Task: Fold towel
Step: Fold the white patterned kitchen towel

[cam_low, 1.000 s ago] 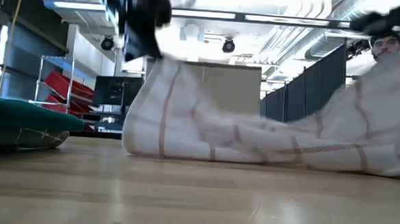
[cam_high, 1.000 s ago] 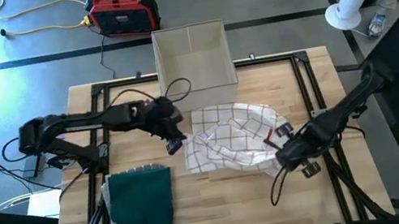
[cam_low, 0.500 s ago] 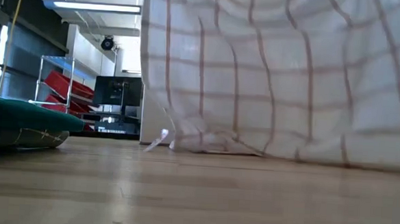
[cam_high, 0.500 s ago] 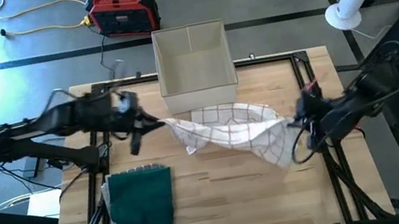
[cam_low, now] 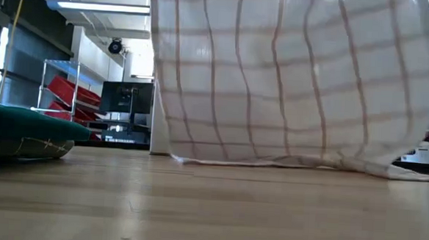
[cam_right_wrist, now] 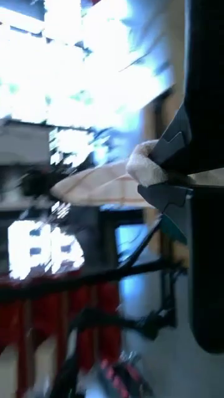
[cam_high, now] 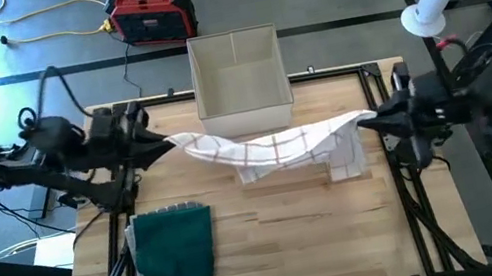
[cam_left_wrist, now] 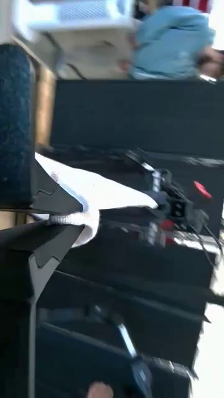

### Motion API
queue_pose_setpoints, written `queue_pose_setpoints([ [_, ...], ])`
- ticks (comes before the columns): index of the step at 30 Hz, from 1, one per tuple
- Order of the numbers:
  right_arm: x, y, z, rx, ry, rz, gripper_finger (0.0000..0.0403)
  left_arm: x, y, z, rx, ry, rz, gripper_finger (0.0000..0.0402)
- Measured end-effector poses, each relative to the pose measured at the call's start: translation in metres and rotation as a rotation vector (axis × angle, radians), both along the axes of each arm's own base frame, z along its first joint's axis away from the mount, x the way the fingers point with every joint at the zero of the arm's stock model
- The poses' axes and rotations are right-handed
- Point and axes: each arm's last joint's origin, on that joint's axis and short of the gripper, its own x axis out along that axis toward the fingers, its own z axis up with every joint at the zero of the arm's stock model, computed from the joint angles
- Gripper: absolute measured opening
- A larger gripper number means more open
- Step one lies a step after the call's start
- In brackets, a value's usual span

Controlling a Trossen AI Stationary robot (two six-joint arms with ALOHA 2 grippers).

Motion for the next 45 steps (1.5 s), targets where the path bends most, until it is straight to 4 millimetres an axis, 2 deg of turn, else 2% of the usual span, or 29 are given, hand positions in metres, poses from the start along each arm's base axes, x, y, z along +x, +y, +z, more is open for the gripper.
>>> queue_pose_setpoints([
  [10,-0.005,0.034,0.028,-0.126,-0.281,0.313,0.0004,0.011,-0.038,0.031,0.063,-0.229,-0.142,0.0007],
  [14,-0.01,0.05,0.037,-0.217,-0.425,0.443,0.0004,0.015,-0.054,0.05,0.113,-0.296,-0.173,0.0007],
  [24,-0.03,0.084,0.049,-0.49,-0.723,0.547,0.0004,0.025,-0.089,0.091,0.214,-0.417,-0.211,0.0007],
  [27,-0.036,0.086,0.049,-0.512,-0.688,0.484,0.0004,0.028,-0.093,0.094,0.246,-0.388,-0.155,0.0007],
  [30,-0.037,0.084,0.048,-0.49,-0.575,0.347,0.0004,0.028,-0.092,0.093,0.262,-0.3,-0.048,0.0007],
  [33,-0.038,0.079,0.046,-0.466,-0.446,0.192,0.0004,0.028,-0.085,0.089,0.251,-0.196,0.102,0.0007],
  [40,-0.04,0.063,0.044,-0.451,-0.223,-0.096,0.0004,0.023,-0.065,0.086,0.298,-0.061,0.316,0.0007],
  [43,-0.041,0.052,0.039,-0.445,-0.034,-0.323,0.0004,0.024,-0.055,0.077,0.31,0.054,0.403,0.0007],
  [45,-0.039,0.046,0.031,-0.447,-0.009,-0.366,0.0004,0.029,-0.048,0.064,0.315,0.156,0.446,0.0007],
])
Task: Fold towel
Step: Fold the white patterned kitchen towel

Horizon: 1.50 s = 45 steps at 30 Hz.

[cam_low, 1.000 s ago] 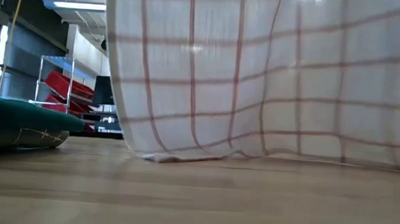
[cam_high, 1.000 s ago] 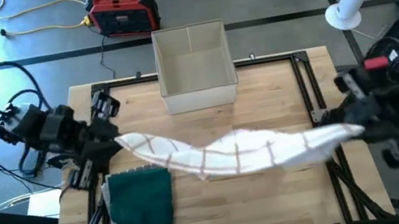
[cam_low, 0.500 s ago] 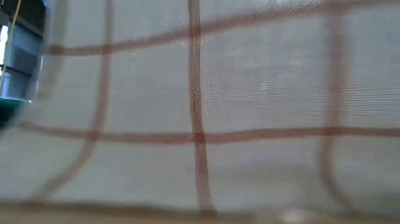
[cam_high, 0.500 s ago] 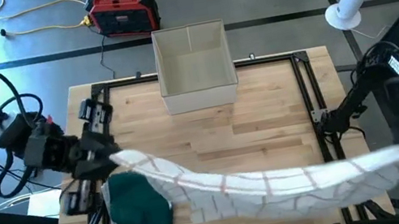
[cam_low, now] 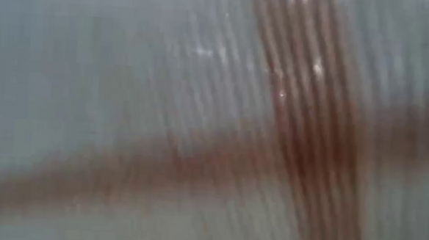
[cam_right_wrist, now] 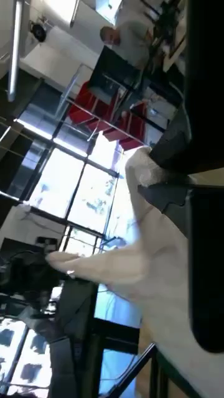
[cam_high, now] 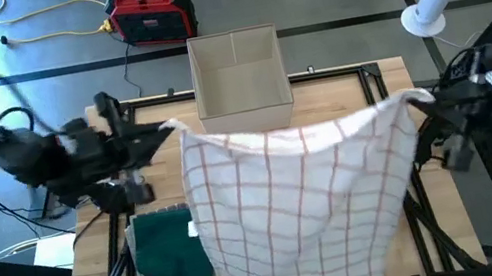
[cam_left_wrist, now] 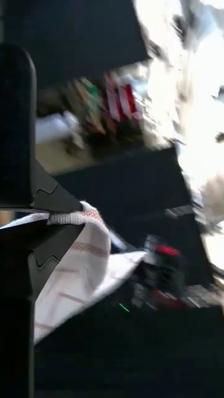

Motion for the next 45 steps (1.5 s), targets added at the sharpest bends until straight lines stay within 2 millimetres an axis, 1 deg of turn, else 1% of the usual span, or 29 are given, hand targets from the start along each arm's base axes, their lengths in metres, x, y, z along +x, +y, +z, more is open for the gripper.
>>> queue_pose_setpoints([
  [2,0.0,-0.005,-0.01,0.051,-0.027,0.01,0.0004,0.008,0.007,-0.015,-0.017,0.105,0.031,0.0007],
  [3,0.0,-0.009,-0.017,0.071,-0.031,-0.012,0.0004,0.012,0.01,-0.022,-0.033,0.154,0.042,0.0007],
  [5,-0.003,-0.018,-0.033,0.097,-0.042,-0.034,0.0004,0.019,0.017,-0.035,-0.056,0.245,0.063,0.0007],
  [9,-0.01,-0.037,-0.067,0.204,-0.061,-0.028,0.0004,0.034,0.029,-0.058,-0.04,0.409,0.149,0.0007],
  [10,-0.012,-0.041,-0.073,0.232,-0.055,-0.027,0.0004,0.037,0.033,-0.065,-0.034,0.448,0.17,0.0007],
  [11,-0.01,-0.041,-0.077,0.314,-0.081,-0.034,0.0004,0.04,0.037,-0.071,-0.032,0.481,0.188,0.0007],
  [13,-0.006,-0.042,-0.085,0.265,-0.044,-0.049,0.0004,0.047,0.047,-0.085,-0.033,0.54,0.207,0.0007],
  [15,-0.004,-0.044,-0.092,0.272,-0.016,-0.048,0.0004,0.054,0.06,-0.099,-0.03,0.603,0.224,0.0007],
  [18,-0.003,-0.055,-0.112,0.326,0.048,-0.067,0.0004,0.061,0.077,-0.119,-0.055,0.683,0.224,0.0007],
  [25,-0.006,-0.073,-0.174,0.485,0.188,-0.168,0.0004,0.068,0.108,-0.145,-0.019,0.803,0.269,0.0007],
  [27,-0.007,-0.077,-0.189,0.508,0.211,-0.203,0.0004,0.07,0.116,-0.143,-0.031,0.777,0.256,0.0007],
  [31,-0.009,-0.08,-0.215,0.533,0.266,-0.238,0.0004,0.072,0.128,-0.143,-0.113,0.746,0.161,0.0007],
  [34,-0.011,-0.082,-0.23,0.571,0.307,-0.26,0.0004,0.074,0.129,-0.157,-0.173,0.776,0.148,0.0007],
  [37,-0.011,-0.079,-0.247,0.635,0.407,-0.27,0.0004,0.076,0.124,-0.183,-0.27,0.835,0.088,0.0007],
  [39,-0.009,-0.074,-0.257,0.696,0.505,-0.256,0.0004,0.077,0.116,-0.204,-0.342,0.889,0.048,0.0007],
  [41,-0.008,-0.067,-0.267,0.768,0.647,-0.209,0.0004,0.076,0.106,-0.225,-0.408,0.949,0.022,0.0007],
  [43,-0.006,-0.059,-0.275,0.848,0.773,-0.14,0.0004,0.075,0.094,-0.241,-0.458,0.991,-0.005,0.0007],
  [45,-0.005,-0.053,-0.28,0.915,0.869,-0.084,0.0004,0.073,0.082,-0.251,-0.506,1.019,-0.039,0.0007],
])
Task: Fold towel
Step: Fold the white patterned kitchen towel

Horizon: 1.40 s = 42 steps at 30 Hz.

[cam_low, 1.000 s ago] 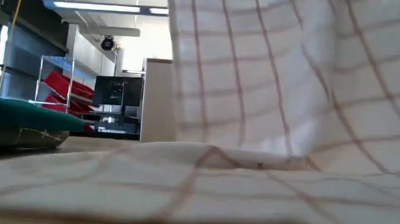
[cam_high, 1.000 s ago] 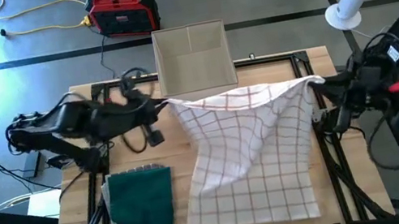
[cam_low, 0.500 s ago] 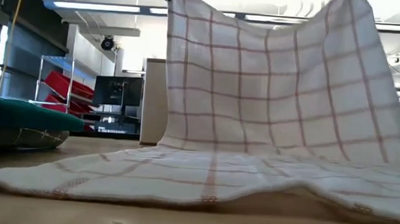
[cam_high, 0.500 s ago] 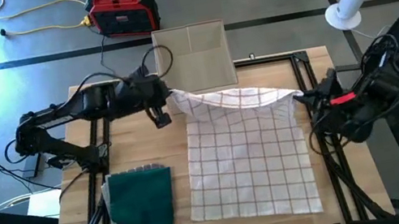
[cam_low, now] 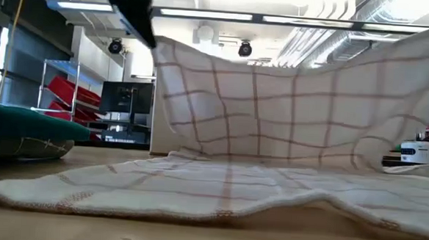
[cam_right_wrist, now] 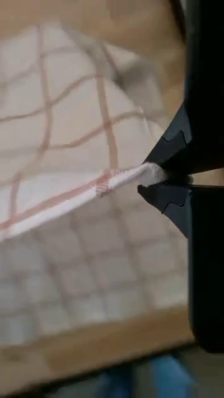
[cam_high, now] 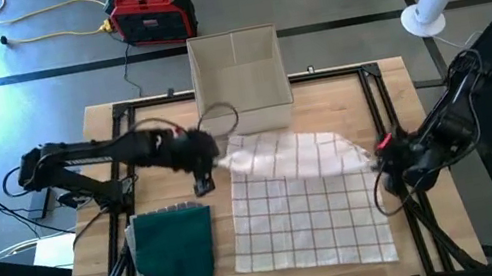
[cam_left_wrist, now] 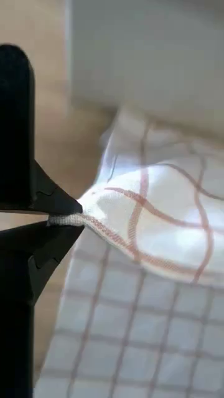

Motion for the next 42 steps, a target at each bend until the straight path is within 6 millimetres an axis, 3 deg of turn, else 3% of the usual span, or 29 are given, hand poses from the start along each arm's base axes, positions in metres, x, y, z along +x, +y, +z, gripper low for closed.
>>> queue_pose_setpoints([
  [3,-0.001,0.002,0.003,0.039,0.044,0.026,0.0004,-0.002,-0.017,-0.01,-0.085,0.017,-0.032,0.0007],
  [11,-0.011,-0.013,0.038,-0.04,0.001,-0.013,0.0004,-0.001,-0.047,-0.008,-0.162,-0.035,-0.082,0.0007],
  [16,-0.014,-0.009,0.045,0.088,0.086,0.082,0.0004,0.004,-0.058,-0.005,-0.221,-0.096,-0.091,0.0007],
  [21,-0.005,0.014,0.028,0.24,0.27,0.236,0.0004,0.01,-0.077,-0.011,-0.283,-0.092,-0.117,0.0007],
  [25,0.01,0.04,0.013,0.274,0.254,0.358,0.0004,0.015,-0.094,-0.024,-0.32,-0.039,-0.18,0.0007],
  [30,0.031,0.071,-0.013,0.229,0.212,0.48,0.0004,0.025,-0.107,-0.048,-0.299,0.045,-0.214,0.0007],
  [42,0.059,0.128,-0.074,0.239,0.363,0.691,0.0004,0.035,-0.128,-0.09,-0.312,0.206,-0.323,0.0007],
])
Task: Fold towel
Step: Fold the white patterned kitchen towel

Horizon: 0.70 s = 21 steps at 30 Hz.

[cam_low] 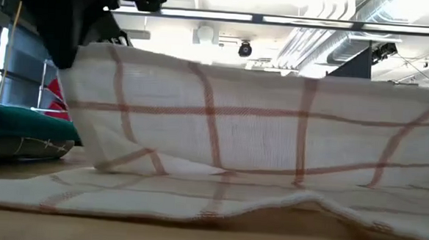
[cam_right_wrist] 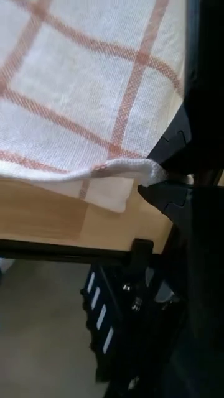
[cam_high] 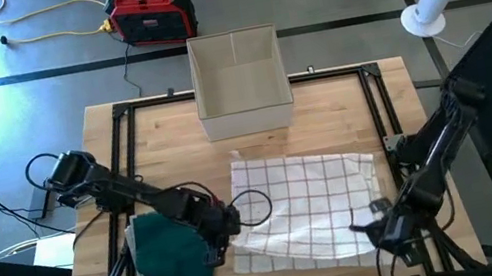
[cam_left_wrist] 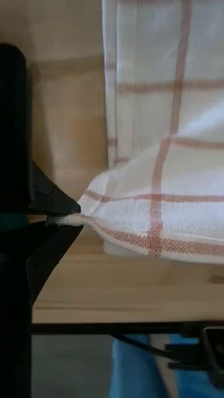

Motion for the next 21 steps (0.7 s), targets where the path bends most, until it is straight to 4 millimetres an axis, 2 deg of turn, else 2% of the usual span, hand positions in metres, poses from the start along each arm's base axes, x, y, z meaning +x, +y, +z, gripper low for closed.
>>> queue_pose_setpoints([
  [7,0.006,0.013,-0.02,-0.027,0.046,-0.002,0.0014,-0.002,-0.008,-0.003,0.002,0.005,-0.026,0.0013],
  [16,0.008,0.017,-0.019,0.031,0.048,-0.001,0.0156,-0.004,-0.009,-0.002,-0.073,0.057,-0.003,0.0121],
  [19,0.005,0.015,-0.017,0.052,0.14,-0.008,0.0185,-0.006,-0.006,-0.003,-0.057,0.092,0.005,0.0152],
  [21,0.002,0.008,-0.012,0.033,0.184,-0.081,0.019,-0.007,-0.002,-0.004,-0.033,0.114,0.022,0.0164],
])
